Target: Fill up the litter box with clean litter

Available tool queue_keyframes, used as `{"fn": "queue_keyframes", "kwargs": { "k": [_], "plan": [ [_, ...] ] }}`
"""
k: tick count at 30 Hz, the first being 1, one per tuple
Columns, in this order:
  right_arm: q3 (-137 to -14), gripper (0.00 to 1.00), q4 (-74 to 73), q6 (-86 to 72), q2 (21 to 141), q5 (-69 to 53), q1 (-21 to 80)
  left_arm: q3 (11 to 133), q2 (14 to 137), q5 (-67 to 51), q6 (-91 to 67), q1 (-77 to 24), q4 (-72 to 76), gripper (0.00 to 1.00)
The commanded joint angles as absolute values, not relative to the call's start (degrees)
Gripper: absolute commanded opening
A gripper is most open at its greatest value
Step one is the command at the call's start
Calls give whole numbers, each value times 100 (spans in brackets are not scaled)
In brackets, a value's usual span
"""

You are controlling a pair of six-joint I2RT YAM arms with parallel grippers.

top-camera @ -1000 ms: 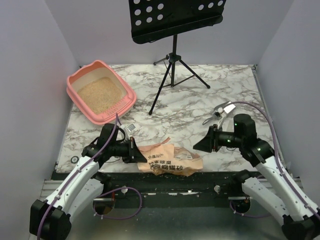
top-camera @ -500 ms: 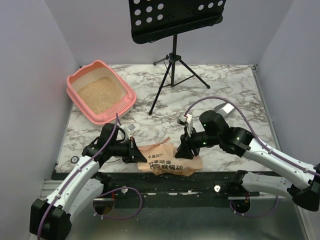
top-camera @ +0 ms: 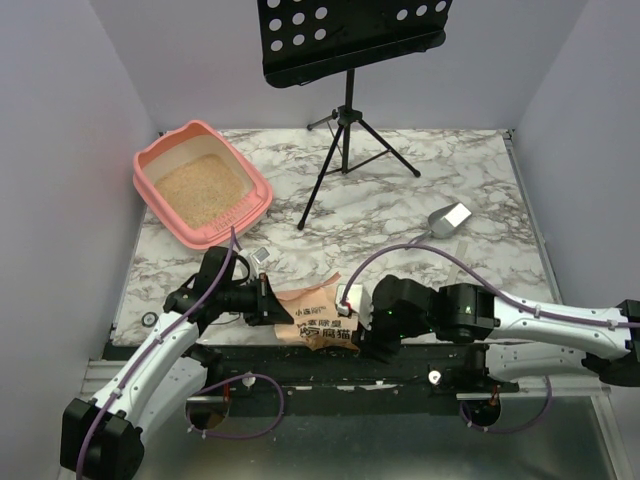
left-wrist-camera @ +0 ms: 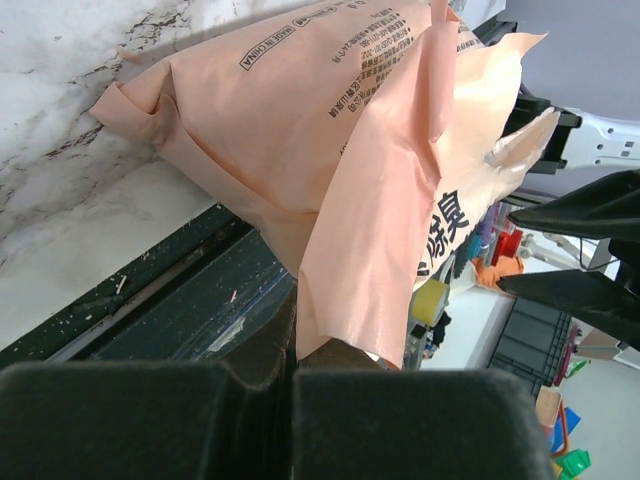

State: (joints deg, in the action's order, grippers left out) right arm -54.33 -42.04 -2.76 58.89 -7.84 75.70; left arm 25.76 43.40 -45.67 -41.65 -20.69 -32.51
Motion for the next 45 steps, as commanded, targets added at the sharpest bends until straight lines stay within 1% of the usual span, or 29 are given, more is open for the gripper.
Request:
{"fn": "queue_keyframes", "kwargs": {
  "k": [1,6,8,15,20,23,26,27,29,31,35,36,37,38,40,42,45],
  "plan": [
    [-5528,60,-4351,-141,6037,438,7831,2531,4280,-4315,-4122,-1995,-3480,0],
    [-5598,60,-4298,-62,6345,861,7945,2540,4280,-4368,-4104,-1969,-3472,0],
    [-5634,60,-4298,149,6433,844,7963,2531,4298,-4395,-4096,-1960,-3454,0],
    [-5476,60,-4298,158,6697,756,7954,2531,4289,-4447,-4157,-1881,-3366,0],
    [-5292,56,-4193,88,6899,703,7954,2610,4333,-4430,-4140,-1863,-3349,0],
    [-5133,51,-4087,35,6952,764,7963,2654,4368,-4438,-4122,-1863,-3322,0],
    [-5098,43,-4166,26,7031,791,7963,2689,4403,-4561,-4148,-1863,-3209,0],
    [-5098,38,-4210,26,7075,774,7954,2689,4412,-4622,-4175,-1863,-3095,0],
    [-5071,24,-4236,27,7180,773,7945,2724,4447,-4658,-4218,-1863,-2963,0],
    [-5115,1,-4271,44,7251,782,7910,2751,4517,-4711,-4236,-1863,-2848,0],
    [-5264,1,-4368,70,7076,870,7718,3084,4728,-4466,-3956,-1855,-2751,0],
    [-5317,1,-4420,79,6997,853,7612,3268,4789,-4352,-3755,-1854,-2794,5],
    [-5378,1,-4499,105,6926,853,7472,3487,4851,-4264,-3483,-1854,-2847,14],
    [-5475,1,-4604,158,6891,853,7288,3681,4912,-4167,-3263,-1854,-2882,18],
    [-5642,1,-4763,333,6838,879,6989,4137,4939,-4034,-2972,-1854,-2848,22],
    [-5774,1,-4825,517,6847,765,6716,4419,4896,-4061,-2770,-1854,-2612,30],
    [-5871,1,-4747,860,6943,581,6382,4719,4895,-4201,-2321,-1854,-2295,33]
  ]
}}
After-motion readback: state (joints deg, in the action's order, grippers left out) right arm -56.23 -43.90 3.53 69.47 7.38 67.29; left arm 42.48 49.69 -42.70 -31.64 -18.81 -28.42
